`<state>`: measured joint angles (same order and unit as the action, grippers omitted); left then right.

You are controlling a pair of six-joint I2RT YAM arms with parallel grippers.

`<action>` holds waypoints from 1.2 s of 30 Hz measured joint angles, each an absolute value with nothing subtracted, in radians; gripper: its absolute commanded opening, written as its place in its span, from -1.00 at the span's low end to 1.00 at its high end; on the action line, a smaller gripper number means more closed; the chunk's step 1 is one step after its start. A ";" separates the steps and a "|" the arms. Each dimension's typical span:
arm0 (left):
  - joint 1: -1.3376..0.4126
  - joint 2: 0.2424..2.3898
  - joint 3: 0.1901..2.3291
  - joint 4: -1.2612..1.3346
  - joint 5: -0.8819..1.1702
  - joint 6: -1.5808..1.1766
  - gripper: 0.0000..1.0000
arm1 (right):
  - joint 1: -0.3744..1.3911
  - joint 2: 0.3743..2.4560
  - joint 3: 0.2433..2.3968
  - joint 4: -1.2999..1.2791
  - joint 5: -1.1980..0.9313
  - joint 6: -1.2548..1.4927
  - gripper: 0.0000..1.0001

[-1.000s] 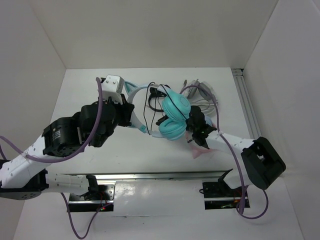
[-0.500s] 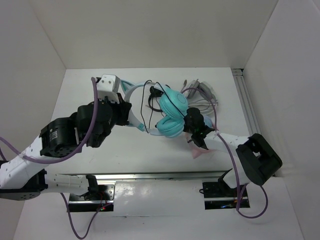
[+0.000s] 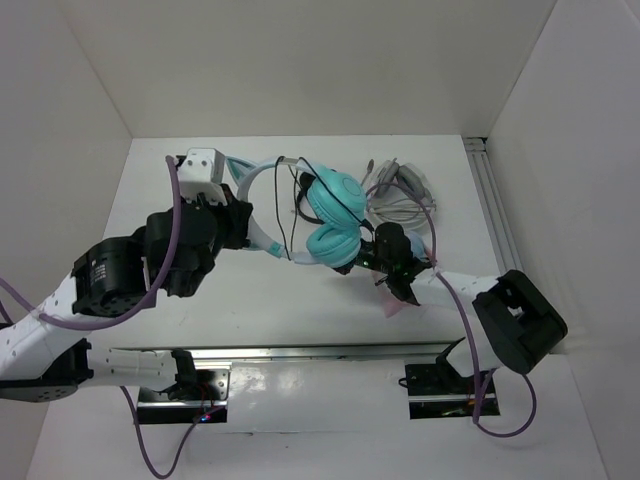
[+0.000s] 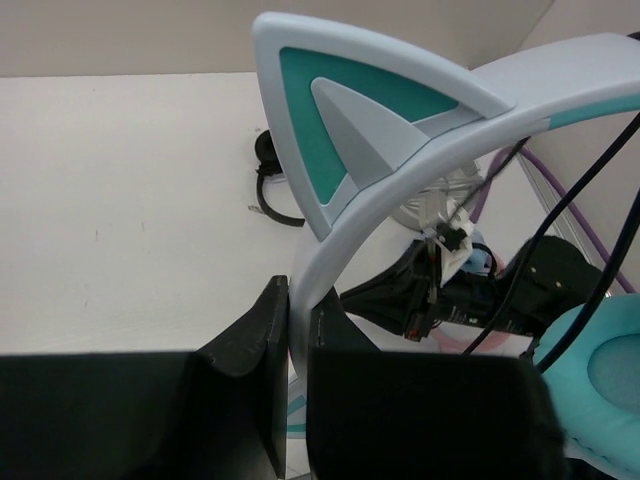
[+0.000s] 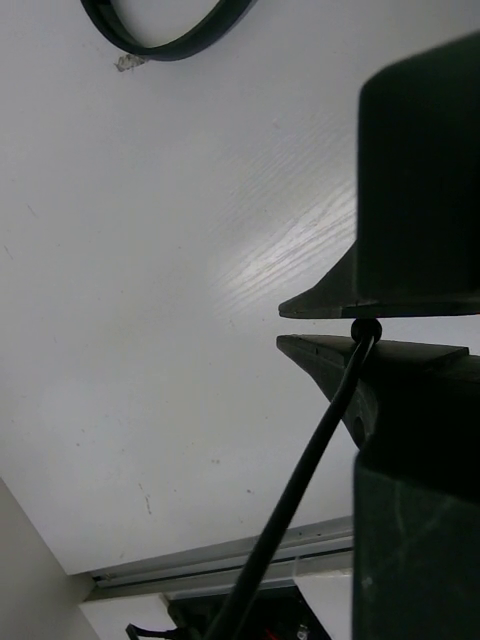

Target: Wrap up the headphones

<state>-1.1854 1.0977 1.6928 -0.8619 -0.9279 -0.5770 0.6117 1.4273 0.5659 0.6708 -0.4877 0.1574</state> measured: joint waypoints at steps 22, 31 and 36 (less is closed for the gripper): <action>-0.851 1.180 1.562 -0.892 -0.989 -0.862 -1.00 | 1.163 1.116 0.479 0.441 0.036 0.139 -1.00; -0.773 1.319 1.400 -0.860 -0.909 -0.864 -1.00 | 1.258 1.102 0.627 0.159 0.142 0.089 -1.00; -0.775 1.340 1.395 -0.868 -0.898 -0.846 -1.00 | 1.270 1.102 0.725 0.049 0.172 0.047 -1.00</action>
